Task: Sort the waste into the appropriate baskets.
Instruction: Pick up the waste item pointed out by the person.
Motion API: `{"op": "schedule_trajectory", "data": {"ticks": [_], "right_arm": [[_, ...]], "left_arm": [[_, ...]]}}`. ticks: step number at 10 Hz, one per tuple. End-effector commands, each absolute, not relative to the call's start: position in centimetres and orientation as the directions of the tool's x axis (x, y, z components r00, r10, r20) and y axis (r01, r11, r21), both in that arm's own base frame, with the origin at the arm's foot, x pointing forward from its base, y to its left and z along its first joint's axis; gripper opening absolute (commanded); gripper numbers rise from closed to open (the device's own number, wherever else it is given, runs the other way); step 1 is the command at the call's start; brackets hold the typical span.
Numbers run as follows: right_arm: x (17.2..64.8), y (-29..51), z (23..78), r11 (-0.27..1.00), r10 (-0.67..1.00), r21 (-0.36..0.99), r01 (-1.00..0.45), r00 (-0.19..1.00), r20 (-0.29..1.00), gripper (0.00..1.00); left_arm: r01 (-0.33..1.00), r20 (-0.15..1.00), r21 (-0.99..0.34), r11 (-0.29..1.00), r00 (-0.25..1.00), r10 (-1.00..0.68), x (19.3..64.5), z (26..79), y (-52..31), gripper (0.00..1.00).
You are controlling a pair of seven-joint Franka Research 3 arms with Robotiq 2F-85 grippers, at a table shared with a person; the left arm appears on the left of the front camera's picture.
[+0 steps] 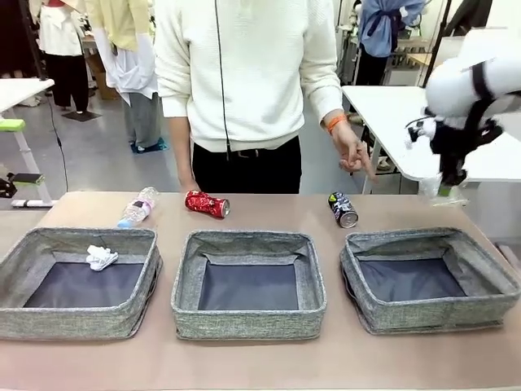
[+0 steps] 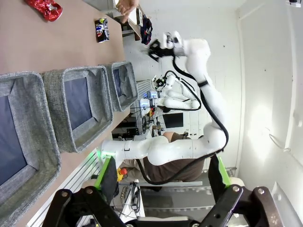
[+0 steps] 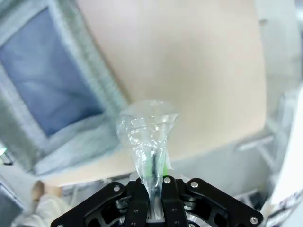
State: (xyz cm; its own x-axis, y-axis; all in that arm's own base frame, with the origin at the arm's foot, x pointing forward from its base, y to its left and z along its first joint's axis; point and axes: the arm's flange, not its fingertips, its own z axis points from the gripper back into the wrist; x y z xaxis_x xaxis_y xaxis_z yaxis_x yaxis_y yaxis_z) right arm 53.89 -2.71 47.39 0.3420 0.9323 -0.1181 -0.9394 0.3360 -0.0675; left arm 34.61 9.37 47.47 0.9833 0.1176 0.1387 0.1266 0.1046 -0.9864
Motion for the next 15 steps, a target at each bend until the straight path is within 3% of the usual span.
{"op": "schedule_trajectory", "data": {"ticks": [1,3,5,6,8,9,10,12,15], "right_arm": [[47.1,-0.5,50.9,0.445,0.87,-0.075,-0.892,0.451,-0.197,0.0],[41.6,-0.3,51.4,0.585,0.803,-0.072,-0.808,0.589,-0.091,0.0],[38.7,-2.7,50.3,0.688,0.721,-0.204,-0.696,0.689,0.078,0.0],[40.8,-0.9,52.8,0.589,0.8,-0.062,-0.806,0.592,-0.102,0.0],[40.8,-0.9,52.8,0.589,0.8,-0.062,-0.806,0.592,-0.102,0.0],[39.2,-1.7,52.0,0.628,0.773,-0.086,-0.773,0.633,-0.042,0.01],[41.1,1.7,52.3,0.6,0.794,-0.17,-0.782,0.608,0.007,0.01],[43.3,6.7,57.2,0.774,0.623,-0.144,-0.617,0.782,0.001,0.01],[44.6,16.0,63.0,0.903,0.426,-0.06,-0.426,0.905,-0.004,0.01]], "left_arm": [[0.128,0.139,-0.988,0.09,0.982,0.131,34.5,47.7,9.1,1.0],[0.128,0.139,-0.988,0.09,0.982,0.131,34.5,47.7,9.1,1.0],[0.128,0.139,-0.988,0.09,0.982,0.131,34.5,47.7,9.1,1.0],[0.128,0.139,-0.988,0.09,0.982,0.131,34.5,47.7,9.1,1.0],[0.128,0.139,-0.988,0.09,0.982,0.131,34.5,47.7,9.1,1.0],[0.128,0.139,-0.988,0.09,0.982,0.131,34.5,47.7,9.1,1.0],[0.128,0.139,-0.988,0.09,0.982,0.131,34.5,47.7,9.1,1.0],[0.128,0.139,-0.988,0.09,0.982,0.131,34.5,47.7,9.1,1.0],[0.128,0.139,-0.988,0.09,0.982,0.131,34.5,47.7,9.1,1.0]]}}
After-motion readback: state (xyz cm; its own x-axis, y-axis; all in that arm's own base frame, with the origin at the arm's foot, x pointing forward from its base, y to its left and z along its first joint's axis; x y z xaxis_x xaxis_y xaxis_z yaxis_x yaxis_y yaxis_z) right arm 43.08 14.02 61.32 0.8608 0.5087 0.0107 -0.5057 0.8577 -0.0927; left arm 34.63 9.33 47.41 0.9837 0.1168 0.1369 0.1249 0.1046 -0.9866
